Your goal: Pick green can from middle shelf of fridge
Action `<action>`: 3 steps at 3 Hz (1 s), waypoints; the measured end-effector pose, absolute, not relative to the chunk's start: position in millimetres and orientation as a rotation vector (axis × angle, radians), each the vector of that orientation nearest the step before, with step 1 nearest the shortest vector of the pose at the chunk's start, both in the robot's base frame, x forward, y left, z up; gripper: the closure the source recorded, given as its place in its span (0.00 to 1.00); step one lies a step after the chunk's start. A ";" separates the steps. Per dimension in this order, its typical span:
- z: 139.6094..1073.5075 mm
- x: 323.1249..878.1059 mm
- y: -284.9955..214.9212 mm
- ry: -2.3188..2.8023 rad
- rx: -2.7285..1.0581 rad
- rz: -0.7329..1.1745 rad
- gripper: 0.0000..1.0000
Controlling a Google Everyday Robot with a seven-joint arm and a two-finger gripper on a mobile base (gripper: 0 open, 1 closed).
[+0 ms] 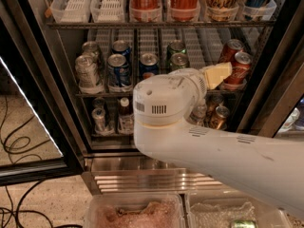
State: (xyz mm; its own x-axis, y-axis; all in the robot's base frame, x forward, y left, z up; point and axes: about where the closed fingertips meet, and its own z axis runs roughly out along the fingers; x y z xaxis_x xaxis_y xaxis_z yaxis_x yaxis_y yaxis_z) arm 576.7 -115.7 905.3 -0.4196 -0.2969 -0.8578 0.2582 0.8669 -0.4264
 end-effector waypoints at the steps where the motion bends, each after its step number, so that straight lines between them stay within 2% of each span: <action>1: 904.9 577.1 -115.3 1.936 -0.067 -0.553 0.00; 3: 907.7 580.0 -96.7 1.928 -0.196 -0.501 0.00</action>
Offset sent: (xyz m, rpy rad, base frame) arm 0.0004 0.0002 -0.0001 0.0220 0.0205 0.0392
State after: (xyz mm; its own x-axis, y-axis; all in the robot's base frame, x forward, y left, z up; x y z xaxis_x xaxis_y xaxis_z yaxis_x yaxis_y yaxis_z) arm 580.0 -96.7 907.7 -0.4042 -0.3609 -0.8405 0.0937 0.8977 -0.4306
